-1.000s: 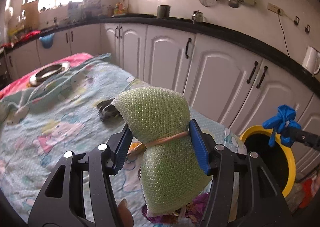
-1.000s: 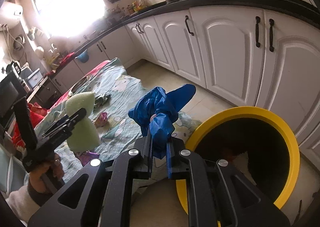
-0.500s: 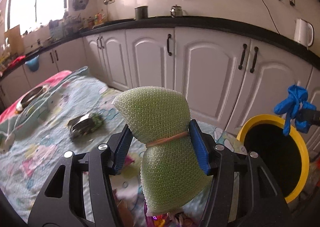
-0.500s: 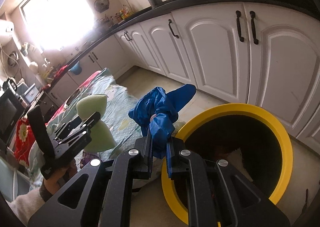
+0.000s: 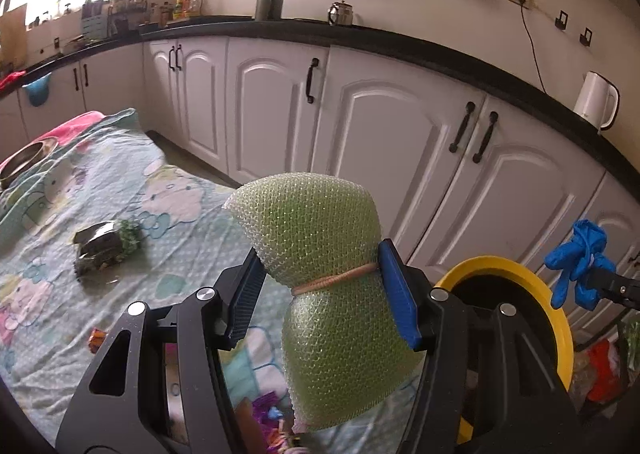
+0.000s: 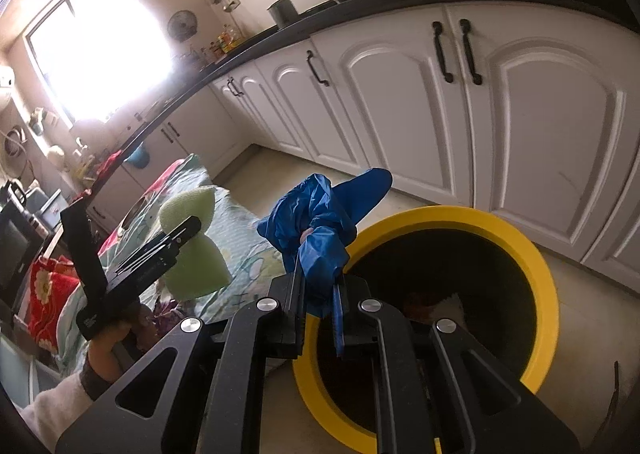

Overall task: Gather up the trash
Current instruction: 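Carry the green sponge and blue bag over the yellow bin and open both tools, then move both open tools back toward the candy wrappers on the blanket, then grasp the orange candy wrapper with the left tool while the right tool grasps the purple snack bag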

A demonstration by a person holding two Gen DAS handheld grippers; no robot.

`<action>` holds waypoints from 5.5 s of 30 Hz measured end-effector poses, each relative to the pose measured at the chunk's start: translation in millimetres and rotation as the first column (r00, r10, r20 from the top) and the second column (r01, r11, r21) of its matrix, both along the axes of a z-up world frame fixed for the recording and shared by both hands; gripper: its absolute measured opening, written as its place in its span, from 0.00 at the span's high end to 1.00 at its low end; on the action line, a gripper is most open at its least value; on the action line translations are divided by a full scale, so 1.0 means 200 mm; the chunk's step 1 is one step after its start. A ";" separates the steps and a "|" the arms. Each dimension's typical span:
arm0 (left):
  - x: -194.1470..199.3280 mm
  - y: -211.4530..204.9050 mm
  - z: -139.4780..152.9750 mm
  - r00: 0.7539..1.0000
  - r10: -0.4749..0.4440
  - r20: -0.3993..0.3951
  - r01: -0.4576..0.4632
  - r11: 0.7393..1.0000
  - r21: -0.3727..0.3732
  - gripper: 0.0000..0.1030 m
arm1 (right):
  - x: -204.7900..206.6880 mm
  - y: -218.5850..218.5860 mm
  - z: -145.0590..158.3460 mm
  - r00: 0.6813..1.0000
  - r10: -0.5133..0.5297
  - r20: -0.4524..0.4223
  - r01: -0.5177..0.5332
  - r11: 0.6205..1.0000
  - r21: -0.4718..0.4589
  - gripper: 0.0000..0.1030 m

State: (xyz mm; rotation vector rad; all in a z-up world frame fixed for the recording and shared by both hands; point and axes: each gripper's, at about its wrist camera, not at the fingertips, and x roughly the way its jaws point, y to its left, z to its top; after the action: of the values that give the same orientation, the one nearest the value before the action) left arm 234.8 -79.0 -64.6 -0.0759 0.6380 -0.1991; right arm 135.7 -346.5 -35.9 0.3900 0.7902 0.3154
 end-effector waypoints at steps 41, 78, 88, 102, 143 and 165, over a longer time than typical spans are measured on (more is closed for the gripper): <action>-0.09 -0.65 -0.08 0.964 -0.262 -0.047 0.264 0.964 0.031 0.52 | -0.18 -0.23 -0.31 0.985 -0.089 -0.148 0.073 0.991 -0.111 0.90; -0.19 -0.32 0.12 0.991 -0.128 -0.043 0.127 0.992 -0.023 0.11 | -0.25 -0.28 -0.11 0.972 -0.236 0.011 0.234 0.960 -0.153 0.32; -0.27 0.00 0.21 1.000 0.026 -0.002 -0.026 1.000 -0.007 0.11 | -0.24 -0.02 0.00 0.989 -0.120 0.084 0.133 0.976 -0.172 0.30; -0.30 0.36 0.21 0.985 0.173 0.004 -0.173 0.985 -0.023 0.11 | -0.21 0.47 0.09 0.983 0.135 0.124 -0.110 0.976 -0.189 0.26; -0.16 0.82 -0.21 0.948 0.144 -0.285 -0.227 0.931 -0.284 0.57 | -0.02 1.14 -0.27 0.898 0.431 -0.090 -0.440 0.879 -0.183 0.65; -0.23 0.81 -0.06 0.965 0.201 -0.168 -0.241 0.935 -0.262 0.96 | -0.02 1.03 -0.23 0.917 0.393 -0.074 -0.399 0.905 -0.148 0.76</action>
State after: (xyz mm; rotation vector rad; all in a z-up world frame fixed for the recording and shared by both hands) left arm 189.7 83.5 -76.6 -0.4373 0.7311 -0.0643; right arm 131.9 -140.3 -82.4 0.0793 0.9298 0.6217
